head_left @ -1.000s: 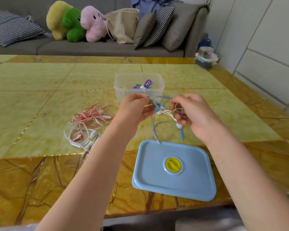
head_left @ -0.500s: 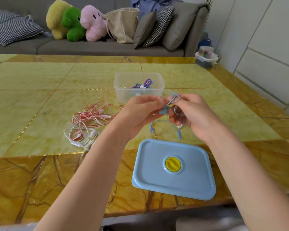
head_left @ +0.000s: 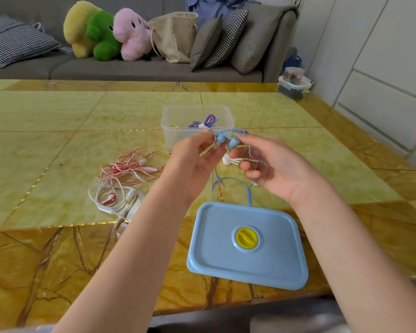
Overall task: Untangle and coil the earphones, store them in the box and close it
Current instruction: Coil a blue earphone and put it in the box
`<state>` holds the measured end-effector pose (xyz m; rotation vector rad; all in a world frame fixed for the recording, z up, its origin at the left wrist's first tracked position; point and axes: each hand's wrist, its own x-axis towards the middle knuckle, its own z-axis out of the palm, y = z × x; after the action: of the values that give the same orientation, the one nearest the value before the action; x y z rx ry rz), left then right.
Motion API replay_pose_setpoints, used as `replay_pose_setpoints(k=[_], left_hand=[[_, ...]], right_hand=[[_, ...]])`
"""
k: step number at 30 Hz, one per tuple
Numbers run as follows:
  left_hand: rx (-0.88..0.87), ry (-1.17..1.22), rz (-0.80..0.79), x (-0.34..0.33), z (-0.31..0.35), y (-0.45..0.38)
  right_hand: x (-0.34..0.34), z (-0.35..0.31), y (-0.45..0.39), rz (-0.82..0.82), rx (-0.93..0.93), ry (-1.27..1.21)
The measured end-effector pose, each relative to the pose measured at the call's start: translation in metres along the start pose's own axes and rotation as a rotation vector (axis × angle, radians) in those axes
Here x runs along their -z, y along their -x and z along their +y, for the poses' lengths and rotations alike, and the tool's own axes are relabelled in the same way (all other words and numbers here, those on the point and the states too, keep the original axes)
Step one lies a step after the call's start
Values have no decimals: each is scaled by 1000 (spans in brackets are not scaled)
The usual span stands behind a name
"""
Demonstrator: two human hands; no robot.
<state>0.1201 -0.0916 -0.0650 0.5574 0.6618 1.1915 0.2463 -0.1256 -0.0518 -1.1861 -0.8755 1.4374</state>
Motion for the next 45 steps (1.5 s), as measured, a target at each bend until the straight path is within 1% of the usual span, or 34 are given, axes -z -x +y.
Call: replay_pose_setpoints(k=[2, 3, 4, 6, 8, 10, 13, 19, 23, 24, 26, 28, 30, 31, 34, 36, 38, 39, 43, 45], left_hand=[[45, 29, -8, -2, 1, 2], [61, 2, -25, -3, 2, 3], [60, -73, -41, -4, 2, 4], [20, -308, -62, -3, 3, 4], [-3, -445, -53, 0, 4, 5], [0, -461, -37, 4, 6, 4], [-3, -423, -33, 5, 8, 4], [-81, -585, -46, 4, 6, 8], [-190, -749, 59, 5, 5, 5], [-213, -754, 83, 5, 4, 3], [-217, -684, 93, 3, 4, 4], [-187, -580, 87, 2, 6, 4], [-170, -490, 112, 2, 8, 3], [-180, -489, 141, 4, 9, 1], [-252, -698, 251, 11, 11, -6], [-297, -810, 278, 14, 13, -5], [-332, -888, 243, 13, 14, -2], [-328, -899, 199, 12, 15, -1], [-160, -878, -33, 3, 11, 8], [-137, -866, -103, 2, 7, 8]], right_hand=[[1, 0, 0, 7, -21, -99], [2, 0, -1, 24, -21, -133], [3, 0, -2, 48, -15, -154], [6, 0, -4, 100, 0, -160], [9, 0, -4, 123, 22, -121], [9, 0, -4, 122, 56, -43], [10, 1, -3, 106, 98, 53], [8, 1, -1, -3, 135, 157], [6, 0, 1, -12, 142, 224], [6, 0, 1, -9, 139, 226], [6, 0, 1, -16, 133, 242], [6, 1, 0, -31, 121, 269], [7, 2, 0, -30, 102, 298], [7, 2, 0, -16, 96, 306], [8, 1, 0, 50, 100, 288], [8, 0, 0, 70, 114, 274], [7, 0, 1, 67, 127, 276], [6, 0, 1, 63, 134, 281], [4, 1, 2, 39, 163, 313], [4, 0, 2, 12, 177, 321]])
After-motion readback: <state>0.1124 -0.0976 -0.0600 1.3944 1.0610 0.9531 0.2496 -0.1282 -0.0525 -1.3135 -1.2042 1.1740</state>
